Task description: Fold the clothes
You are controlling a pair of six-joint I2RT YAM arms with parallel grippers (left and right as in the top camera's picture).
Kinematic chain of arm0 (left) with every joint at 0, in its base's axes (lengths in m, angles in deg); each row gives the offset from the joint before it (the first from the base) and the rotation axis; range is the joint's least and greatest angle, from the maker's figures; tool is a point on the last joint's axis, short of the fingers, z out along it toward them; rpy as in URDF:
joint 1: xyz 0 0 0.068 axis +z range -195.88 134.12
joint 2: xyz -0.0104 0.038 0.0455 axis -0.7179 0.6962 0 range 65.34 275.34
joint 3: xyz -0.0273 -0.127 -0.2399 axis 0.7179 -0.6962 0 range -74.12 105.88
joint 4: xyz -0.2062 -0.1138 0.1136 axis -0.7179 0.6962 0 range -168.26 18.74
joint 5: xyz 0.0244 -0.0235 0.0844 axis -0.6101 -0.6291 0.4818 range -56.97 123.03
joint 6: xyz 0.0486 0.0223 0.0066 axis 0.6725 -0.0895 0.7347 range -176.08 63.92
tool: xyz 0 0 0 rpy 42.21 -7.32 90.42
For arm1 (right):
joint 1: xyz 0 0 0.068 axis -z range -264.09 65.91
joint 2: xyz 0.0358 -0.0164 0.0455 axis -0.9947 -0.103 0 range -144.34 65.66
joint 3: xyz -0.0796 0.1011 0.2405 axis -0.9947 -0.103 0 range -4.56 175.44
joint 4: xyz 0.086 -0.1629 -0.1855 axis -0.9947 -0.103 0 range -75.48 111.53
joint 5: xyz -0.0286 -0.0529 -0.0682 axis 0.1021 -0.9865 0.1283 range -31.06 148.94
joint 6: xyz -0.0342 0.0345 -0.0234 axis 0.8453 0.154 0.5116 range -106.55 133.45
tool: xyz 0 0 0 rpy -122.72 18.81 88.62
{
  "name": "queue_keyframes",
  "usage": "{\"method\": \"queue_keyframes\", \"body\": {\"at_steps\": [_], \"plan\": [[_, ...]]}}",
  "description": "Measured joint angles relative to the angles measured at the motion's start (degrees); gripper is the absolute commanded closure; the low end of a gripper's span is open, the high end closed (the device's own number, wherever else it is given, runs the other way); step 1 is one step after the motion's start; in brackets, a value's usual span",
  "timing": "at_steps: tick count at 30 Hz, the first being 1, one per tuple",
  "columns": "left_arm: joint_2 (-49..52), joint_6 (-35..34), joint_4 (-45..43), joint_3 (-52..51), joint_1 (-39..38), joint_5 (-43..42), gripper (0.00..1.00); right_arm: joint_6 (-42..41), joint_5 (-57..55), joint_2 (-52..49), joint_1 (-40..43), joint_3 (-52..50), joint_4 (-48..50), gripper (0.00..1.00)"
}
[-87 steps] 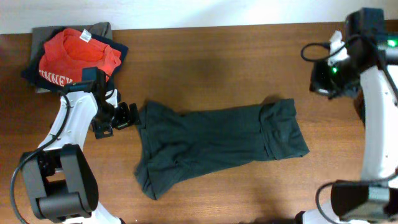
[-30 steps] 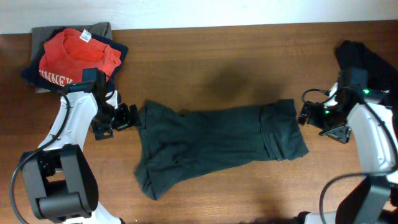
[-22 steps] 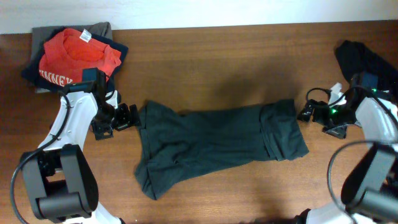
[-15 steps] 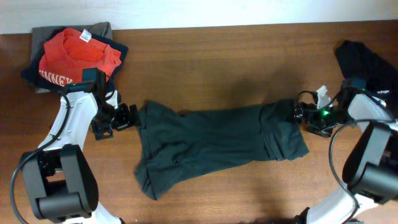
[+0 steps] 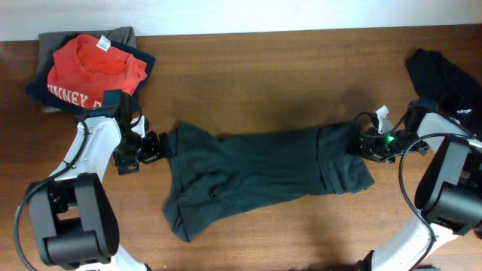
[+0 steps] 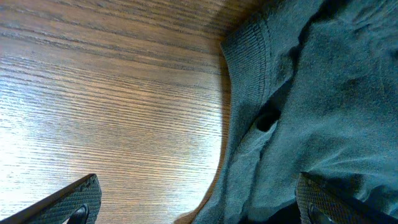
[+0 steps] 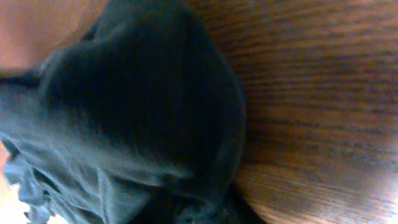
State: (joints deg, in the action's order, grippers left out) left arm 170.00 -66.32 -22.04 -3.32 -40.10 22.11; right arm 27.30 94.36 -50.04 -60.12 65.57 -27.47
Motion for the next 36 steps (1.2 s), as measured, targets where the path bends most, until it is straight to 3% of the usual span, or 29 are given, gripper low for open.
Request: {"method": "queue_keyframes", "body": {"at_steps": [9, 17, 23, 36], "plan": [[0.0, 0.0, -0.35, -0.04, 0.0, 0.0, 0.01, -2.34, -1.18, -0.02, 0.04, 1.01, -1.92, 0.96], [0.0, 0.02, -1.38, -0.07, 0.0, 0.02, 0.01, -9.11, -13.79, 6.38, -1.38, 5.22, -8.37, 0.96], [0.0, 0.0, -1.46, -0.07, 0.0, 0.02, 0.01, -13.75, -24.83, 14.97, -7.58, 6.01, -10.14, 0.96], [0.0, 0.0, -1.42, -0.07, 0.0, 0.0, 0.01, -18.84, -34.6, 15.58, -24.24, 6.21, -10.71, 0.96]]}}
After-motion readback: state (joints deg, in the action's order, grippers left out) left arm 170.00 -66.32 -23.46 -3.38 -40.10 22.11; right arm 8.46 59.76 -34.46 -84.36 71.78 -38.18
